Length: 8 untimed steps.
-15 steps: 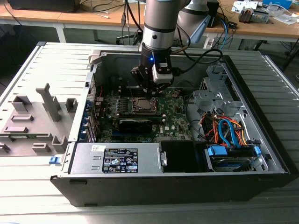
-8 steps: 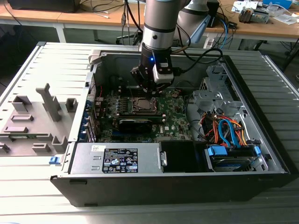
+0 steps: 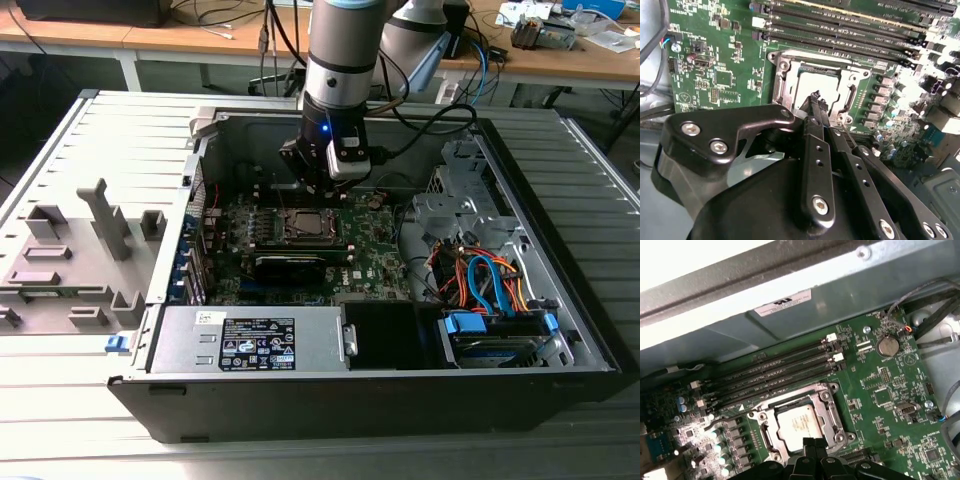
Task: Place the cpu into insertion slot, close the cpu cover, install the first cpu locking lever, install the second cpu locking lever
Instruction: 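Install the first cpu locking lever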
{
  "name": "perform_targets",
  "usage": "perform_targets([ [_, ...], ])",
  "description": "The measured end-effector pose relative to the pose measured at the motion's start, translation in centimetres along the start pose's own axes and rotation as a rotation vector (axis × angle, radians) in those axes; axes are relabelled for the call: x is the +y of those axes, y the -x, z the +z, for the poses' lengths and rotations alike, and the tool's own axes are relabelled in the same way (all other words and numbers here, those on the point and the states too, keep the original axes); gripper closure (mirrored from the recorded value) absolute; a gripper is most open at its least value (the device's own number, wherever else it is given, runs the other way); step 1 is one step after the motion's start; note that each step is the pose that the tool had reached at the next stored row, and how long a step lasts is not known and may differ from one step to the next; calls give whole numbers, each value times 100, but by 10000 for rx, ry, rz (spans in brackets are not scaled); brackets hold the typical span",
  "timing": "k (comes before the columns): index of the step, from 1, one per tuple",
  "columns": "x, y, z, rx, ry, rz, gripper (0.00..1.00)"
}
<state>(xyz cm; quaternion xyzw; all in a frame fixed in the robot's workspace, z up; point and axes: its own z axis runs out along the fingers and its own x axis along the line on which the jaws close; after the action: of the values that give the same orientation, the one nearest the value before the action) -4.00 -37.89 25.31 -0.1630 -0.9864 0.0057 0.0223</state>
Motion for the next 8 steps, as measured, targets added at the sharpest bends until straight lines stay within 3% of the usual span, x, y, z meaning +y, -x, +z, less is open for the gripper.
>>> perform_targets([
  [8, -1, 1, 0, -2, -7, -156, 89],
])
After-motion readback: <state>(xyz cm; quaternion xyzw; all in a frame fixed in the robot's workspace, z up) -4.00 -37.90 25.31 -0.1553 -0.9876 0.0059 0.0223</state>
